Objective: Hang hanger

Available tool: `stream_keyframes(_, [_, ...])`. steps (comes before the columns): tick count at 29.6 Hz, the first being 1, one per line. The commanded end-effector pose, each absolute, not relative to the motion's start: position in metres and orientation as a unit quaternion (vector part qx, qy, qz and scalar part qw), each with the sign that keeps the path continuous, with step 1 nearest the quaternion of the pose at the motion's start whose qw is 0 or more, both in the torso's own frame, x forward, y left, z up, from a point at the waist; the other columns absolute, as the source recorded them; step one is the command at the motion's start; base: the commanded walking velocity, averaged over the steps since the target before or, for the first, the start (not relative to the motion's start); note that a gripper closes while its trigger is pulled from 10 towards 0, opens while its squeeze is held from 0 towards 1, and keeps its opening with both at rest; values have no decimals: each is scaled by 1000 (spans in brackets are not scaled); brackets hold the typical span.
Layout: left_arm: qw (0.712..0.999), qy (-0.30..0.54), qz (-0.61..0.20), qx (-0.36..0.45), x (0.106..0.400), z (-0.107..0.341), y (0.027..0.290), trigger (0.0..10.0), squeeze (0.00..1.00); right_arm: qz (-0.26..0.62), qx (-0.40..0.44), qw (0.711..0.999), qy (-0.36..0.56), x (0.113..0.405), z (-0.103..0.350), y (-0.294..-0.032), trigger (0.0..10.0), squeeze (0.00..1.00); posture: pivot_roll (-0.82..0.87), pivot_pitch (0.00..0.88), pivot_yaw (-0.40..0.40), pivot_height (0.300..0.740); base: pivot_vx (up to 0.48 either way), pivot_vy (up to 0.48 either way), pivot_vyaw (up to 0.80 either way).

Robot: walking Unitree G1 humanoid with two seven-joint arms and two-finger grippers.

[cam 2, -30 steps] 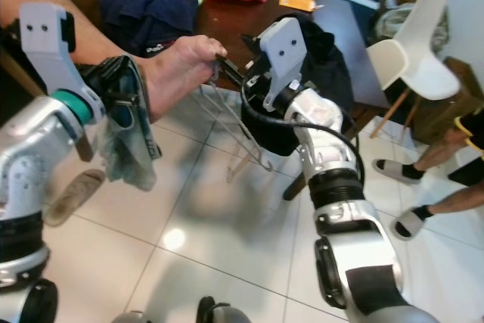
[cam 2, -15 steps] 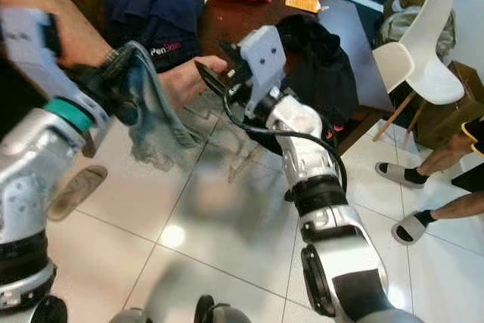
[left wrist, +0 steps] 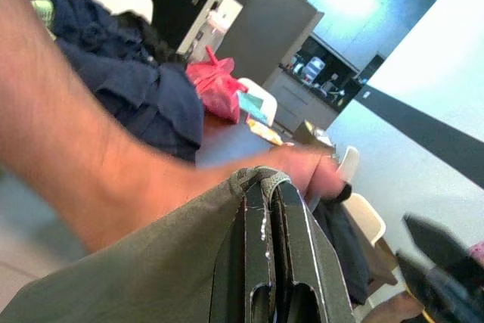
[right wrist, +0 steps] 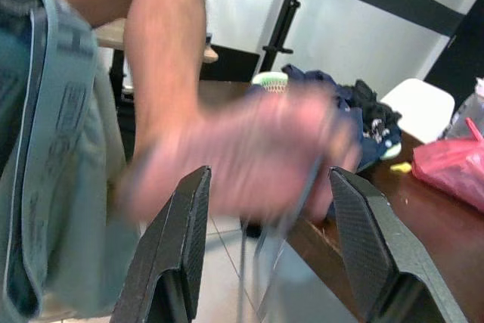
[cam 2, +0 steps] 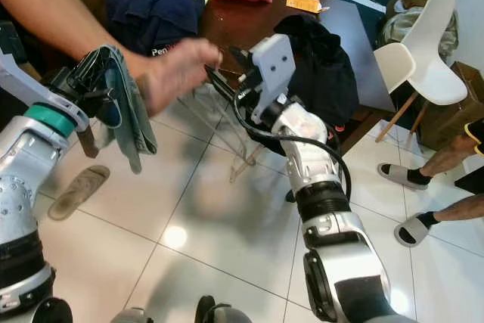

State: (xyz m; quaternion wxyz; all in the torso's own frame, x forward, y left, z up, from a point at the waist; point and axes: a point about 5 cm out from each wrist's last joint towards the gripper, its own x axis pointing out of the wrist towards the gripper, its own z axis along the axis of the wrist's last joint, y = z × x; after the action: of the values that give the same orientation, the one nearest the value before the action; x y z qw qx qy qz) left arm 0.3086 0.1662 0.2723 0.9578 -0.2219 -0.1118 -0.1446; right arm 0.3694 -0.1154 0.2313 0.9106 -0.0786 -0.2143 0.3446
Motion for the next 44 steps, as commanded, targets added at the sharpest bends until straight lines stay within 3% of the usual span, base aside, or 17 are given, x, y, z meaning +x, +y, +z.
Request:
stream_keyframes(1, [955, -103, -157, -228, 311, 272, 161, 10000, 0, 335, -82, 915, -209, 369, 229, -124, 10000, 0, 282, 47, -97, 740, 0, 0, 0])
stream_keyframes(15, [954, -107, -146, -240, 309, 274, 165, 10000, 0, 338, -91, 914, -207, 371, 225, -114, 10000, 0, 284, 44, -104, 740, 0, 0, 0])
stream_keyframes(28, [947, -102, -148, -267, 320, 275, 166, 10000, 0, 311, -84, 924, -207, 370, 221, -126, 10000, 0, 277, 16, -64, 740, 0, 0, 0])
stream_keyframes(38, [950, -93, -134, -267, 313, 269, 169, 10000, 0, 323, -89, 920, -206, 368, 220, -121, 10000, 0, 272, 46, -69, 740, 0, 0, 0])
stream_keyframes(44, [958, -117, -106, -238, 310, 290, 168, 10000, 0, 323, -87, 920, -202, 365, 217, -123, 10000, 0, 282, 72, -78, 740, 0, 0, 0])
